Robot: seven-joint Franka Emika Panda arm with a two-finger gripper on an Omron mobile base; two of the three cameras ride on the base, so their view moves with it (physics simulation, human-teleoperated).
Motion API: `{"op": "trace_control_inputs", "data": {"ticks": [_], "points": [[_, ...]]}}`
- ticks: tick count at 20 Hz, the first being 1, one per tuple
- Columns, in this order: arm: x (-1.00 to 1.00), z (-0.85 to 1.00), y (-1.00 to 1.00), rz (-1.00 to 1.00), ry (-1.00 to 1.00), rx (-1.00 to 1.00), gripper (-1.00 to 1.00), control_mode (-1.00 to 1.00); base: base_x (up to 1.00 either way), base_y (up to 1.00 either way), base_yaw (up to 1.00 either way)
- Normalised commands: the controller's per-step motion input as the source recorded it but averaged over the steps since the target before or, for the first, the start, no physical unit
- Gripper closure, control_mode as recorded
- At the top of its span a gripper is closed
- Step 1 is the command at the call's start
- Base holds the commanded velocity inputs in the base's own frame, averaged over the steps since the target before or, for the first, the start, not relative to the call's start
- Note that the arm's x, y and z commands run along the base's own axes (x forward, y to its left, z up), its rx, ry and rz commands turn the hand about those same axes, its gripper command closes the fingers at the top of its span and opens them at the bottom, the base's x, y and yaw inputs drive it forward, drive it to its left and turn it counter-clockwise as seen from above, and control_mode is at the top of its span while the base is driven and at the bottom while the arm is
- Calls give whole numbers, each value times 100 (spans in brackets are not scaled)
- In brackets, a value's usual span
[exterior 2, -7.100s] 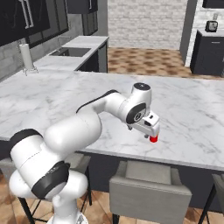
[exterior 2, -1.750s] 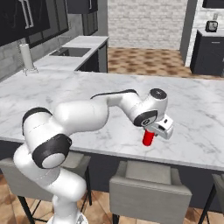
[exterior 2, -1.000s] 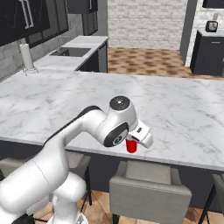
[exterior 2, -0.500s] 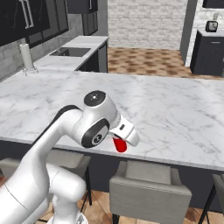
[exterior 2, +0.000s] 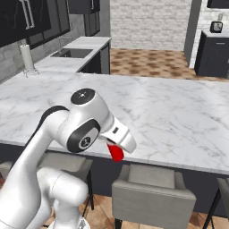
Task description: Four empty soda cans are scattered around the kitchen. Gather all the cans and cluster them next to the stove for recycling.
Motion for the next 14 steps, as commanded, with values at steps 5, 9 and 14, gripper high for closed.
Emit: {"op": "trace_control_inputs", "data": {"ticks": [5, 9, 14], "points": [[-38, 11, 14, 1, 9, 0, 100, -100, 0, 0, 0], [-41, 0, 11, 4, 2, 0, 100, -100, 0, 0, 0], [-47, 0, 0, 5, 0, 4, 100, -100, 0, 0, 0]]}}
